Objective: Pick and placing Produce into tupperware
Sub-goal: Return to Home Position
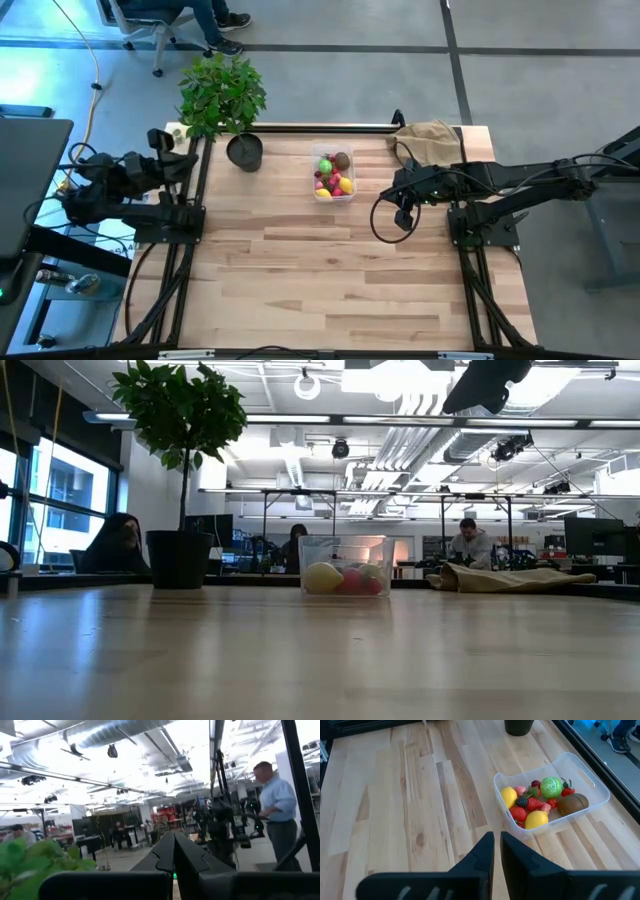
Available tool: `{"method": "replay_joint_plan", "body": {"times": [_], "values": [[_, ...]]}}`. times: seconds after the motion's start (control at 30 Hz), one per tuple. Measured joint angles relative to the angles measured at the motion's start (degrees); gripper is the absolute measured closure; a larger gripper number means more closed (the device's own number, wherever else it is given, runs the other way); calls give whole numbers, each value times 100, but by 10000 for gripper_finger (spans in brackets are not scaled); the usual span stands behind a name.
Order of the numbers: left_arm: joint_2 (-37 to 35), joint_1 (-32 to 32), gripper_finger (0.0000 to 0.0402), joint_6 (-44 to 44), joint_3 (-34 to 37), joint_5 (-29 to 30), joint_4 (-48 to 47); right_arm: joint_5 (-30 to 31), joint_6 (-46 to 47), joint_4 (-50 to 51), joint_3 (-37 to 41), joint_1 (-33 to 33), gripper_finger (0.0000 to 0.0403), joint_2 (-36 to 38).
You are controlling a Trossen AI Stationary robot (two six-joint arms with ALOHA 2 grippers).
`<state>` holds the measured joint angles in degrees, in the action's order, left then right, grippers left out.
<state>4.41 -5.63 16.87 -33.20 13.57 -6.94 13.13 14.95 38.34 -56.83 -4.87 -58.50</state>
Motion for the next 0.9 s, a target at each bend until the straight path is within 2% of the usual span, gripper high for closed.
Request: {"method": "replay_joint_plan", "body": {"times": [0.13, 0.37, 0.67, 0.9], "values": [[-424, 0, 401, -24, 272, 15, 8, 0, 1, 1, 0, 0, 379, 0], [-321, 0, 401, -201, 671, 1, 249, 0, 1, 0, 1, 0, 379, 2], [-313, 0, 401, -758, 1869, -57, 1378, 0, -116, 1, 0, 0, 379, 1], [-309, 0, 401, -876, 2683, -625, 2348, 4, -599, 1, -1, -2, 379, 0]]}}
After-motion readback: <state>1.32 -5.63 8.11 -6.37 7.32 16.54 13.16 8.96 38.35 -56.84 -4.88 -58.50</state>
